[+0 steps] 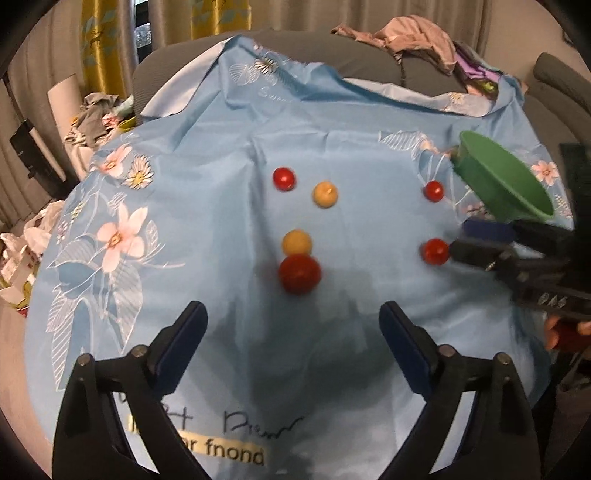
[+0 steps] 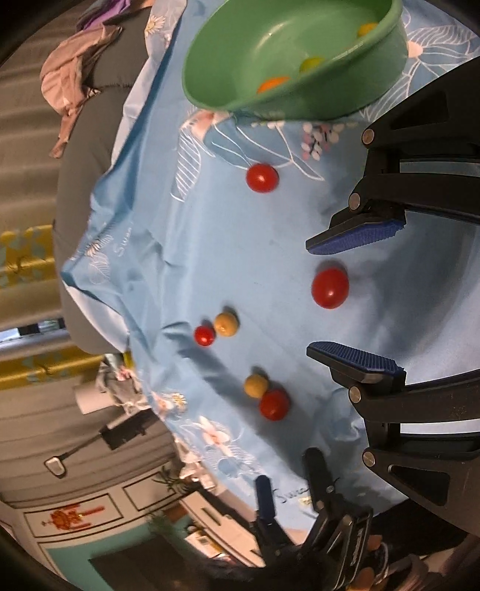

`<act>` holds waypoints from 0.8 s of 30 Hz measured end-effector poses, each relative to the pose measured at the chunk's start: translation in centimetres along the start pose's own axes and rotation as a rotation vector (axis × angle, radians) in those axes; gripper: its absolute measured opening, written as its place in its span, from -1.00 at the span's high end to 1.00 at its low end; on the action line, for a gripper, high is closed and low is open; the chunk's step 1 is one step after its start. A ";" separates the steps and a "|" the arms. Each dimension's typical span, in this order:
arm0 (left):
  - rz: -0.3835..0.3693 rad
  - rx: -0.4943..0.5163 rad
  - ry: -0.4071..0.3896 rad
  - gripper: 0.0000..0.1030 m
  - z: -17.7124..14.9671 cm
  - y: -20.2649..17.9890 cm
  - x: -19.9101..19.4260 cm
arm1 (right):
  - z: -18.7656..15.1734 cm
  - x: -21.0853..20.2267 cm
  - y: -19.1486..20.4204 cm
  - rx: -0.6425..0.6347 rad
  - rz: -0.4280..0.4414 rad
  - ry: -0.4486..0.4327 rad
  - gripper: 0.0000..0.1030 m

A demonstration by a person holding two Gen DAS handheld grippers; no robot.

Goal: Organize fruits
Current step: 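Withdraw both tools from the bowl toward the red tomatoes, then grasp the large red tomato with the left tool while the right tool grasps a cherry tomato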

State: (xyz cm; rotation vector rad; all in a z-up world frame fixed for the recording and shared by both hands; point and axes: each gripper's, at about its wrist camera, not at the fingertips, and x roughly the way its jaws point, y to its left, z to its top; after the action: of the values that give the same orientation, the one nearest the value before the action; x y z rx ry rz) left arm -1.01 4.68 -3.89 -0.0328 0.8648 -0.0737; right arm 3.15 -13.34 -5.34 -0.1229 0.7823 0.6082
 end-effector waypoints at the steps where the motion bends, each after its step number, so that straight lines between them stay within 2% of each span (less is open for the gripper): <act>1: -0.009 0.001 0.000 -0.74 0.2 0.0 0.1 | -0.1 0.2 0.0 0.000 -0.002 0.008 0.04; 3: -0.021 0.007 -0.002 -0.58 0.5 -0.2 0.4 | -0.3 0.6 -0.2 0.006 -0.009 0.023 0.04; 5: -0.055 0.006 0.006 -0.29 1.0 -0.3 0.9 | -0.4 0.9 -0.4 0.019 -0.013 0.035 0.04; 7: -0.082 0.000 0.018 -0.20 1.2 -0.5 1.5 | -0.4 1.2 -0.7 0.029 -0.016 0.042 0.04; 13: -0.071 0.029 0.048 -0.12 2.0 -1.0 3.4 | -0.5 1.5 -0.7 0.026 -0.008 0.055 0.04; 16: -0.048 0.035 0.078 0.01 2.2 -0.9 4.4 | -0.4 1.6 -0.5 0.018 -0.007 0.060 0.04; 21: -0.022 0.070 0.106 0.11 2.2 -1.0 5.4 | -0.3 2.0 -0.7 0.028 -0.002 0.072 0.04; 23: -0.006 0.084 0.114 0.29 2.2 -1.1 5.7 | -0.4 2.3 -0.8 0.034 -0.005 0.081 0.04; 24: -0.007 0.087 0.118 0.30 2.2 -1.0 5.7 | -0.4 2.3 -0.8 0.036 -0.007 0.083 0.04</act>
State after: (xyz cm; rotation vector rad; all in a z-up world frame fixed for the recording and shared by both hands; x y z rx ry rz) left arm 4.30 3.20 -6.73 0.0509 0.9791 -0.1208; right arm 4.66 -13.02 -7.31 -0.1189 0.8724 0.5847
